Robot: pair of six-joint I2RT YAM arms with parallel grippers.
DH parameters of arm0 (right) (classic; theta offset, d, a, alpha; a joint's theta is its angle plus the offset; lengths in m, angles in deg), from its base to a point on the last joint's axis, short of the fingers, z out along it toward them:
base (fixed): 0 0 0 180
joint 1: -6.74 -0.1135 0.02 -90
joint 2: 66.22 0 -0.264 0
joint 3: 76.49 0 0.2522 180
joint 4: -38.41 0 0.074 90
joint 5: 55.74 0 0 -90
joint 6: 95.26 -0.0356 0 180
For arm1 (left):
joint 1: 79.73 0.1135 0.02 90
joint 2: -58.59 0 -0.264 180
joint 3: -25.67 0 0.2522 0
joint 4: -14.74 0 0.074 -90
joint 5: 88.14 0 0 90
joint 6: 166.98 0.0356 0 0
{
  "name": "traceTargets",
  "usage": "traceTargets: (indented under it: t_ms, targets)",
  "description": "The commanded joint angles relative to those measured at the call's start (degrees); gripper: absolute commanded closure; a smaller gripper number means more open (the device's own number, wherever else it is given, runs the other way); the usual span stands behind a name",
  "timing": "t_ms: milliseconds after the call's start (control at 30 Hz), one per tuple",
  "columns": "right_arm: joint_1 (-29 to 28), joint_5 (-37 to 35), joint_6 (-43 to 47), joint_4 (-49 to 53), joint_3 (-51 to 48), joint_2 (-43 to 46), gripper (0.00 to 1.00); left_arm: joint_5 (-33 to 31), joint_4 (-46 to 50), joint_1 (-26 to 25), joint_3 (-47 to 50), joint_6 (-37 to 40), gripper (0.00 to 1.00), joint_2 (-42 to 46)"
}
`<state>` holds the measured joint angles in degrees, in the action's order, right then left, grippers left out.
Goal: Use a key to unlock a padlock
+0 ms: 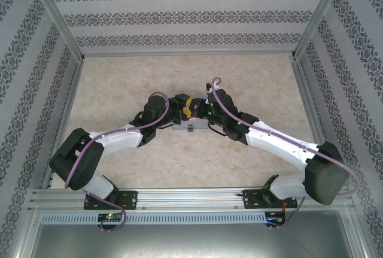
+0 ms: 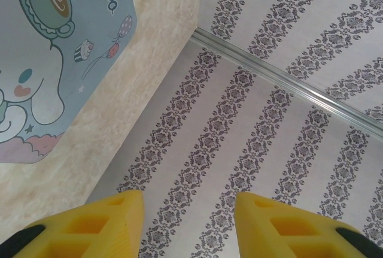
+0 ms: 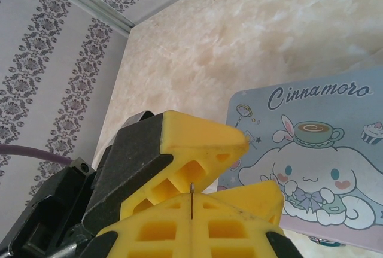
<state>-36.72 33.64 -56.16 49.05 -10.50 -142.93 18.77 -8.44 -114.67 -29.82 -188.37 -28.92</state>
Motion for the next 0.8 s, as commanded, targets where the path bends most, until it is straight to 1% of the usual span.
traceTargets:
  t_ms: [0, 100, 167, 233, 367, 500, 600, 767]
  targets:
    - [0.8, -1.2, -0.6, -1.2, -1.4, 0.3, 1.00, 0.3, -3.9, -1.1, 0.5, -0.4, 0.56, -0.2]
    - [1.1, -1.2, -0.9, -1.5, -1.6, 0.5, 1.00, 0.3, -3.7, -1.1, 0.5, -0.3, 0.56, -0.4]
    - [1.2, -1.2, -1.0, -1.5, -1.4, 0.7, 1.00, 0.5, -3.6, -1.1, 0.6, -0.2, 0.52, -0.5]
    - [1.2, -1.0, -1.0, -1.5, -0.9, 0.8, 1.00, 0.6, -3.5, -1.1, 0.5, -0.1, 0.47, -0.7]
    - [1.3, -0.6, -1.1, -1.5, 0.5, 0.6, 1.00, 0.9, -3.3, -1.1, 0.4, -0.1, 0.34, -1.2]
    - [1.3, -0.2, -1.3, -1.9, 1.5, 0.4, 1.00, 0.9, -4.1, -1.1, 0.5, -0.6, 0.27, -1.7]
    - [1.3, -0.1, -1.6, -2.2, 1.9, 0.0, 1.00, 1.0, -5.0, -1.1, 0.2, -1.0, 0.24, -2.2]
    - [1.2, 0.1, -2.4, -3.2, 1.7, -1.2, 1.00, 1.1, -6.1, -1.2, -0.5, -1.5, 0.22, -2.6]
